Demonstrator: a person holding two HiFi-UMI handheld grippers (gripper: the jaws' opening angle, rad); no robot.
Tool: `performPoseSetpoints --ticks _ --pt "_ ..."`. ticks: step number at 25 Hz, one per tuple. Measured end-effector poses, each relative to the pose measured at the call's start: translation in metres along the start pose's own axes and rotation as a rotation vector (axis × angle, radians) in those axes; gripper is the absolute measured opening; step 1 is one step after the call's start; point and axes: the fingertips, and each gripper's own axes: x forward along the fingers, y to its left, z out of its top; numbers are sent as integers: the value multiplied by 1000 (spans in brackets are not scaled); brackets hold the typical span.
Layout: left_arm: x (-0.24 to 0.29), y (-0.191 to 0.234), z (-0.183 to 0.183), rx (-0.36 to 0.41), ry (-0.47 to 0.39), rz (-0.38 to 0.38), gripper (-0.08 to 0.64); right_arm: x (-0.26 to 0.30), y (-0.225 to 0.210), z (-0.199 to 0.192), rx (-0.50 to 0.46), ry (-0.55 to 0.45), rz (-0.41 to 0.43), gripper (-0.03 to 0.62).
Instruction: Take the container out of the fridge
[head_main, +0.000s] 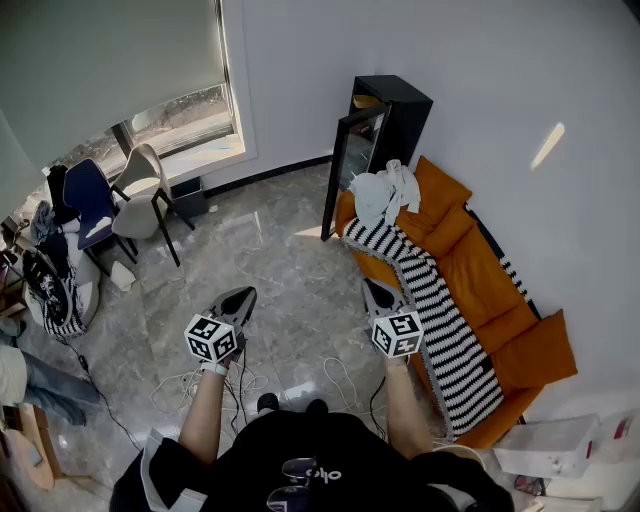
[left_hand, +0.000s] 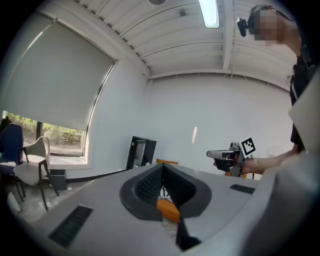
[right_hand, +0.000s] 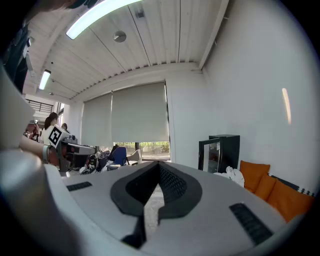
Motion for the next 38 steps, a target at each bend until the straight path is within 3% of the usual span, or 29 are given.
performPoseSetpoints --ticks 13,25,31,38 --pt "17 -38 -17 -13 20 37 3 -18 -33 -16 20 11 39 8" --pt "41 -23 -23 -32 35 46 3 0 -50 -32 51 32 40 8" --pt "74 7 -27 -50 33 35 3 35 -74 -36 48 46 22 8" --pt "129 87 -9 -68 19 39 3 126 -103 -20 40 61 21 8"
